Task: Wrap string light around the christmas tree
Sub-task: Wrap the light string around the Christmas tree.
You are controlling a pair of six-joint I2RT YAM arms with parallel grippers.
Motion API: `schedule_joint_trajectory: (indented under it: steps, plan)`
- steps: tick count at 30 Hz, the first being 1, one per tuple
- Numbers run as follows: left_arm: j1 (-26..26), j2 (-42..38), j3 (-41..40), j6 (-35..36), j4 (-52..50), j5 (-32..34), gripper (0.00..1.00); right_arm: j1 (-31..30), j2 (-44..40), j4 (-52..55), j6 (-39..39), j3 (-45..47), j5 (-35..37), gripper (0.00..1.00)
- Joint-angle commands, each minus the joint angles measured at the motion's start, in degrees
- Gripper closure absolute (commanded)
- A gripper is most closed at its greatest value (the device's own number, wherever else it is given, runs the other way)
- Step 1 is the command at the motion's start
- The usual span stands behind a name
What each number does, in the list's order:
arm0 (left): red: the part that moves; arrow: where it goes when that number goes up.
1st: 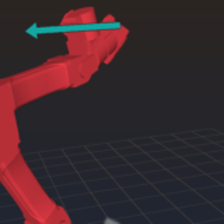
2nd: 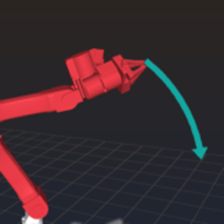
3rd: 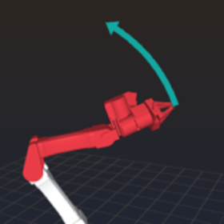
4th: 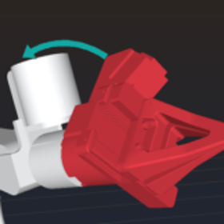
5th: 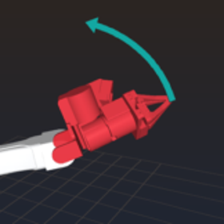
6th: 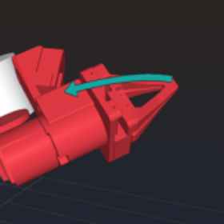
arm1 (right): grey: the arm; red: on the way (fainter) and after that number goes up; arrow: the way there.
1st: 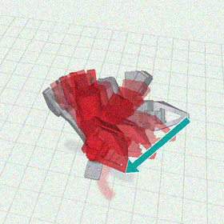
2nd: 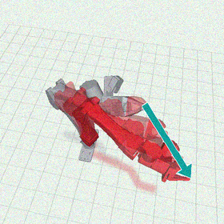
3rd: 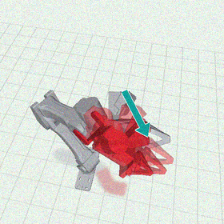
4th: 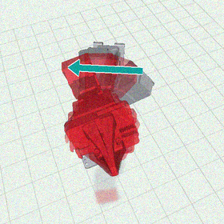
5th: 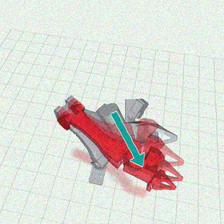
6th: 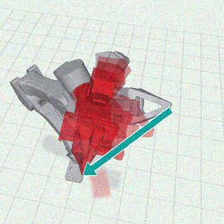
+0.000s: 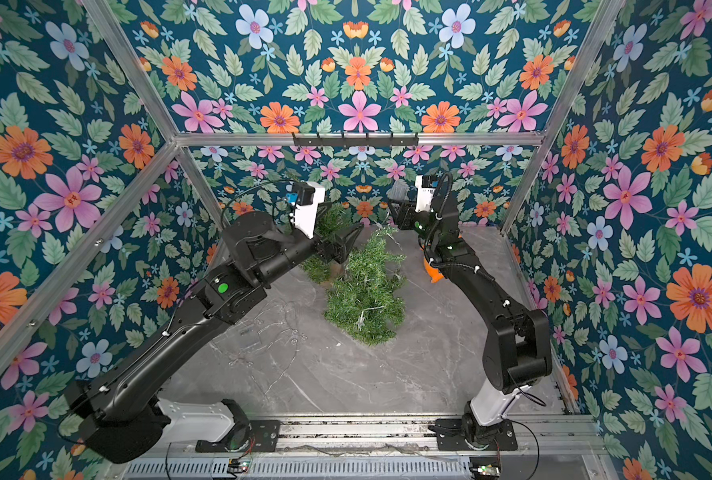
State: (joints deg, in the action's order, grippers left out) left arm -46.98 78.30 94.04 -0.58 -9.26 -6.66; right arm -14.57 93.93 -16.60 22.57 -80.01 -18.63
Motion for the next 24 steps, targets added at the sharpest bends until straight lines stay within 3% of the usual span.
schedule_joint_trajectory:
  steps: [1,5,14,18,24]
  plan:
    - [0.05,4.16,6.02,5.10,-7.37,-7.69,0.04,-0.02,-2.11,-5.81,1.44,1.65,-0.27,0.99]
    - [0.02,8.67,12.79,6.40,-12.10,-10.53,0.06,0.00,-4.20,-5.90,-0.37,4.09,0.49,0.99]
    - [0.00,12.91,15.91,8.38,-14.10,-17.63,0.11,0.06,-9.50,-4.88,-3.51,9.03,1.48,0.98]
    - [0.05,13.49,15.48,7.53,-12.36,-17.45,0.20,0.06,-11.02,-4.83,-3.88,10.50,1.47,0.98]
    - [0.05,13.78,14.35,4.96,-8.83,-16.28,0.50,0.03,-13.09,-4.82,-4.18,12.36,1.23,0.98]
